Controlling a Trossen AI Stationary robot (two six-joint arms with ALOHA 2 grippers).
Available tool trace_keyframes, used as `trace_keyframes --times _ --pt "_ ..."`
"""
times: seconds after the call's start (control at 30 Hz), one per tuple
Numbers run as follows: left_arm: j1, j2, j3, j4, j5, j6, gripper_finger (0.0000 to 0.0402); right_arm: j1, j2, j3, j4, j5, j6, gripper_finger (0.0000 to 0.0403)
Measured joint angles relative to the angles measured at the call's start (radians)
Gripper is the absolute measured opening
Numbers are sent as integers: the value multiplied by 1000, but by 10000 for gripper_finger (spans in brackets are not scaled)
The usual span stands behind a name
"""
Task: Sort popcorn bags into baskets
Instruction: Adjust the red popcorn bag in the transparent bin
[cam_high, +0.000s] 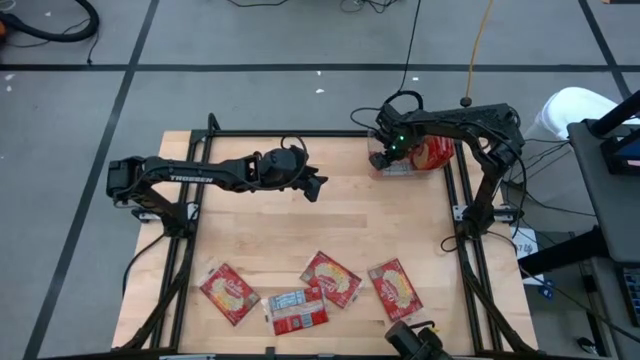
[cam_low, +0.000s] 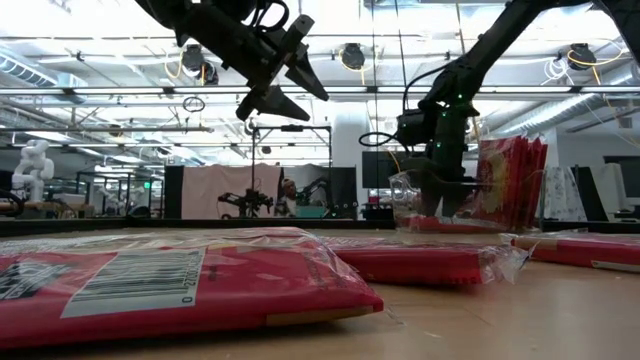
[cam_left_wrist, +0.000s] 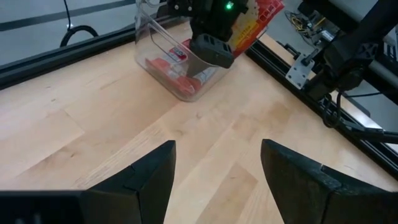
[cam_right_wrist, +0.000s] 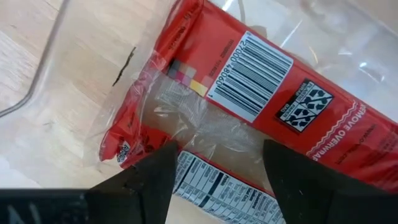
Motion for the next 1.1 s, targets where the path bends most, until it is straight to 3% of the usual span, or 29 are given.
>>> trace_keyframes --times 0.27,0.67,1.1 --pt "0 0 0 0 0 0 241 7 -8 -2 5 39 -89 231" --pt "-2 0 0 1 2 -4 241 56 -16 -3 30 126 -184 267" --pt "-2 0 0 1 4 -4 241 55 -13 -19 46 119 -187 267"
